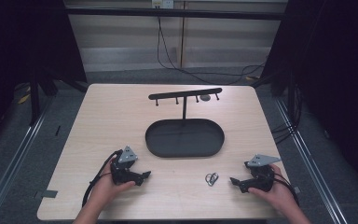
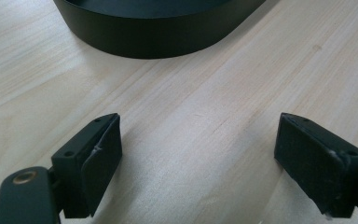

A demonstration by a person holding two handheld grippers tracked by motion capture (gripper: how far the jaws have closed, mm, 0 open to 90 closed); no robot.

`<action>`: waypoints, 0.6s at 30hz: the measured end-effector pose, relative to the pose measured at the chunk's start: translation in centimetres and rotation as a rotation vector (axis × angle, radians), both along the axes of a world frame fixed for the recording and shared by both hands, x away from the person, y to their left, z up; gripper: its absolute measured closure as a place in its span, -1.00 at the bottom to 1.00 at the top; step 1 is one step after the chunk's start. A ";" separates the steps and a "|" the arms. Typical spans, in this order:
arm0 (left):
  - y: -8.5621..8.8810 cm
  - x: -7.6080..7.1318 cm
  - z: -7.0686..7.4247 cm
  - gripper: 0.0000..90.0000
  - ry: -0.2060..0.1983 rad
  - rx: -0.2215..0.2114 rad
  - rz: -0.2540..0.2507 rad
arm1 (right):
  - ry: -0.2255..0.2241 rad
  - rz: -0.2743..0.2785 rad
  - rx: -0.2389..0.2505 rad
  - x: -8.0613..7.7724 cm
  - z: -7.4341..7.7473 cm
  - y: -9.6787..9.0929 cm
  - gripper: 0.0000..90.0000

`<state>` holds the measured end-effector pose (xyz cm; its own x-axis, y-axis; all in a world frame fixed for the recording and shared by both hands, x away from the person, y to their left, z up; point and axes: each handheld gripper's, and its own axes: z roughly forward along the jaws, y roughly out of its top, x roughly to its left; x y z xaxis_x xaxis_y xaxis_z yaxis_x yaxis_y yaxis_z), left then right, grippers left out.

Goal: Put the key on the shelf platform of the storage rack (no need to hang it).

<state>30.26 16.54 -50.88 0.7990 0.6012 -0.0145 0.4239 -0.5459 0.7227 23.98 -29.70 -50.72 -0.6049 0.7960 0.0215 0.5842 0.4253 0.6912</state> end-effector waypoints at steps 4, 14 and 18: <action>0.0 0.0 0.0 -0.67 0.002 0.000 -0.002 | 0.051 0.005 0.002 0.0 0.5 0.0 -0.63; 0.0 0.0 0.0 -0.67 0.000 0.000 0.000 | 0.116 0.087 0.025 0.1 2.5 1.8 -0.54; 0.0 0.0 0.0 -0.67 0.002 0.000 -0.002 | 0.123 0.147 -0.002 0.0 2.8 3.3 -0.53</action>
